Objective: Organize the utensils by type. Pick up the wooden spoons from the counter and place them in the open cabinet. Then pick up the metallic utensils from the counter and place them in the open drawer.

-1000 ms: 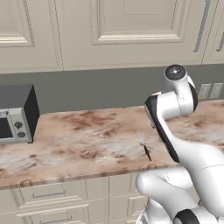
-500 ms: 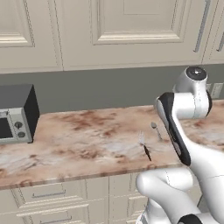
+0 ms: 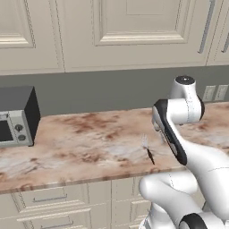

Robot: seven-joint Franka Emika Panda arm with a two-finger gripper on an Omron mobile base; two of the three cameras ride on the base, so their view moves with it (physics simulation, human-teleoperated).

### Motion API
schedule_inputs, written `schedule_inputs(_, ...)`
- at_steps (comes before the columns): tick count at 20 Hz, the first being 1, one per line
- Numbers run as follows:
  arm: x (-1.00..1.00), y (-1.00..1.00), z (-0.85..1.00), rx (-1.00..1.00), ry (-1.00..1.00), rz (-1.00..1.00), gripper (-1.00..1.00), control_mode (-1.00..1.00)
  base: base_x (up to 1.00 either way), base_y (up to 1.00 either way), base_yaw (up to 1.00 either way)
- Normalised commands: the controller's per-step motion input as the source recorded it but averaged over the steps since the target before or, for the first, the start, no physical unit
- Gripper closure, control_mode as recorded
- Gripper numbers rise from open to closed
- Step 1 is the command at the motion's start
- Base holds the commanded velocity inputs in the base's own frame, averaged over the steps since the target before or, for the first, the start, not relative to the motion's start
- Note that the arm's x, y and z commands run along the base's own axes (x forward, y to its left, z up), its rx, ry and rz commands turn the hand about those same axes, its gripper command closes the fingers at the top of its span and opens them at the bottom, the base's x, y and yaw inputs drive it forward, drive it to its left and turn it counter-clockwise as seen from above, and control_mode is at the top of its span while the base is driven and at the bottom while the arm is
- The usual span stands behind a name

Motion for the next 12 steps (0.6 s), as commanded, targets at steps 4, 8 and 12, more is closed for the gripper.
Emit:
schedule_inputs(4,0.06,0.04,-0.39,0.05,0.00,0.12,-1.00,-1.00,0.00,0.00,0.00)
schedule_inputs(8,0.12,0.28,-0.37,0.00,-0.05,0.06,-1.00,-1.00,0.00,0.00,0.00)
schedule_inputs(12,0.09,0.20,-0.27,0.03,0.00,0.00,-1.00,-1.00,0.00,0.00,0.00)
